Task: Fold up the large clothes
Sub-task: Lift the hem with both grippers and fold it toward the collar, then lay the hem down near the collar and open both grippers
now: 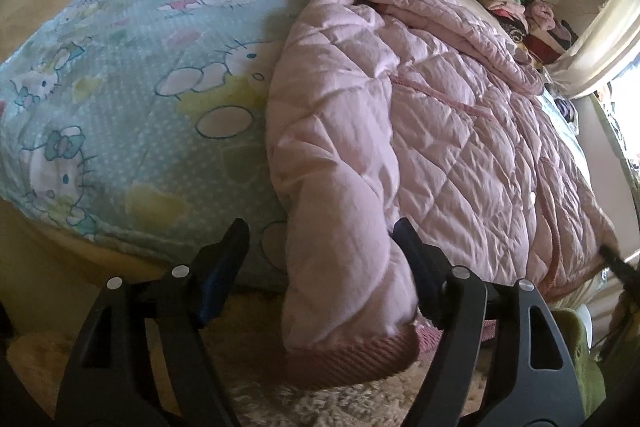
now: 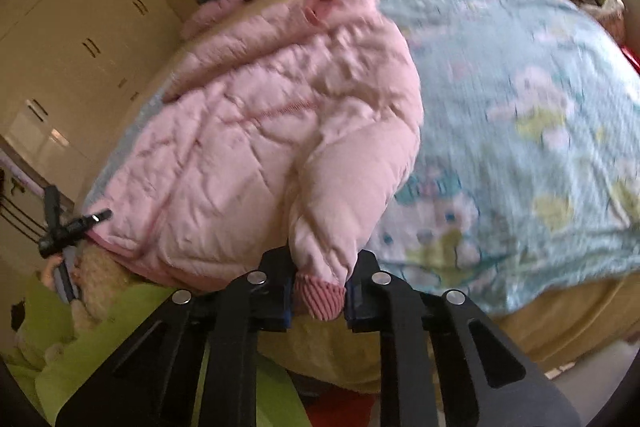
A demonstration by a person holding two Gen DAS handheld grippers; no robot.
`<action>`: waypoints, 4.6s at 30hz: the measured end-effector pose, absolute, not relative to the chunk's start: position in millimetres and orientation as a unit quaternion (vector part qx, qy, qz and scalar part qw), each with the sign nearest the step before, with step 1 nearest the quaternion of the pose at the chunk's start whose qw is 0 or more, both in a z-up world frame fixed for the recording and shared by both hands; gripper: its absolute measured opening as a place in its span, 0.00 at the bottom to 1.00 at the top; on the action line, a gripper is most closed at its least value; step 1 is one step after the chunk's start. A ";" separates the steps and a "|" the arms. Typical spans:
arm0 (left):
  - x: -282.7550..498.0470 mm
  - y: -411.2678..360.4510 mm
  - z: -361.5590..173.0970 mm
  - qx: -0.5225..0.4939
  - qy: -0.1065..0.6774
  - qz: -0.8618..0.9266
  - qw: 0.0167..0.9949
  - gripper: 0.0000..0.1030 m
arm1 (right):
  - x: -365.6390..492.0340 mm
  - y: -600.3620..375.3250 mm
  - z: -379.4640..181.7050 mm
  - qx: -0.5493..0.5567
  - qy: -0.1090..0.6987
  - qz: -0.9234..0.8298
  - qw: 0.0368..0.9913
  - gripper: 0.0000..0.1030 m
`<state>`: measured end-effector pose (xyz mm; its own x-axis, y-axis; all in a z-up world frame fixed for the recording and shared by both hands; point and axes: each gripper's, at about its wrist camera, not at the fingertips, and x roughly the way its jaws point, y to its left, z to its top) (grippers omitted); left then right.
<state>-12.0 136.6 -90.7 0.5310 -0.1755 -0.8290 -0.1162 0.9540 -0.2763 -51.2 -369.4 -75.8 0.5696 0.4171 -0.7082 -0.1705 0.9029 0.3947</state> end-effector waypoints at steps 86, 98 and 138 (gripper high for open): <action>179.0 107.3 91.1 -0.082 0.265 0.039 0.960 0.13 | 185.4 -374.7 87.9 0.160 0.204 0.134 0.956 0.14; 219.3 111.4 71.7 -0.094 0.263 0.060 0.958 0.13 | 237.2 -365.8 75.3 0.148 0.204 0.106 0.962 0.14; 332.7 108.3 -14.4 -0.073 0.303 0.064 0.948 0.19 | 421.5 -327.2 -52.9 0.092 0.334 -0.018 0.938 0.15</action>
